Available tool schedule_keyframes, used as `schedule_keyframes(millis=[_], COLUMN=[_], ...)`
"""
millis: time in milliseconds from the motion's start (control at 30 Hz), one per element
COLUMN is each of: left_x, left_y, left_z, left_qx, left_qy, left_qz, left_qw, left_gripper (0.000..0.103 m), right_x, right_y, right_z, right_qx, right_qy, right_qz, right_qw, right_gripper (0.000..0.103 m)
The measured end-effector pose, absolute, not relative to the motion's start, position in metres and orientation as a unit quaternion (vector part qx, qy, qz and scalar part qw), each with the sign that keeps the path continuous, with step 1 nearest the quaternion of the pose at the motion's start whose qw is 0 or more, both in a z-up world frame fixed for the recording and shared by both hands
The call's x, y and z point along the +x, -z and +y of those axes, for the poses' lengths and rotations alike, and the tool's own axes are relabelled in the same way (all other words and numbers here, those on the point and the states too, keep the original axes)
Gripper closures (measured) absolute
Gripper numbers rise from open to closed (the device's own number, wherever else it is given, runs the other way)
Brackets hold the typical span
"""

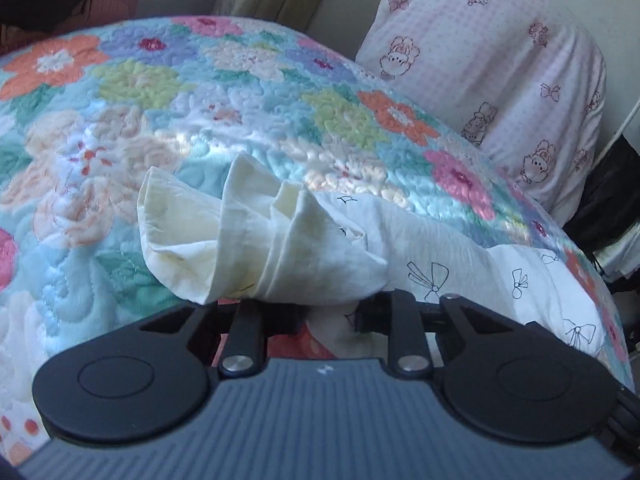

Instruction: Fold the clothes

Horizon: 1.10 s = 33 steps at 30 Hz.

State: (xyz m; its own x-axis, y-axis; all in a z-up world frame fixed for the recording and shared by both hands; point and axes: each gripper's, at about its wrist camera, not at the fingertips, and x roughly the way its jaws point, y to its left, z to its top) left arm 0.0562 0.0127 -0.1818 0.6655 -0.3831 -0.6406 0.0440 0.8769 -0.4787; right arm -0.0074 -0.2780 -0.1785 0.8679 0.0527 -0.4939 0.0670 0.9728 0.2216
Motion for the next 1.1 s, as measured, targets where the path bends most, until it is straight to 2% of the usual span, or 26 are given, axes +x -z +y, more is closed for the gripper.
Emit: schedule_keyframes(millis=[133, 300, 367, 533, 767, 1100], left_x=[0.057, 0.049, 0.050, 0.049, 0.046, 0.045], left_y=[0.192, 0.188, 0.190, 0.189, 0.187, 0.163], left_z=[0.035, 0.028, 0.026, 0.024, 0.023, 0.026], left_qx=[-0.274, -0.224, -0.221, -0.212, -0.198, -0.178], left_qy=[0.127, 0.127, 0.128, 0.135, 0.144, 0.137], left_qz=[0.412, 0.407, 0.411, 0.410, 0.403, 0.374], left_qw=[0.860, 0.877, 0.875, 0.877, 0.882, 0.900], left_gripper=[0.074, 0.066, 0.066, 0.070, 0.080, 0.084], right_x=[-0.013, -0.021, -0.021, -0.027, -0.030, -0.026], right_y=[0.184, 0.174, 0.176, 0.184, 0.183, 0.143], right_z=[-0.284, -0.262, -0.260, -0.268, -0.257, -0.226], right_qx=[0.134, 0.074, 0.063, 0.089, 0.057, -0.061], right_qy=[0.008, 0.021, 0.022, 0.021, 0.023, 0.007], right_qz=[0.269, 0.254, 0.258, 0.269, 0.266, 0.226], right_qw=[0.954, 0.964, 0.964, 0.959, 0.962, 0.972], right_gripper=[0.080, 0.080, 0.080, 0.080, 0.079, 0.080])
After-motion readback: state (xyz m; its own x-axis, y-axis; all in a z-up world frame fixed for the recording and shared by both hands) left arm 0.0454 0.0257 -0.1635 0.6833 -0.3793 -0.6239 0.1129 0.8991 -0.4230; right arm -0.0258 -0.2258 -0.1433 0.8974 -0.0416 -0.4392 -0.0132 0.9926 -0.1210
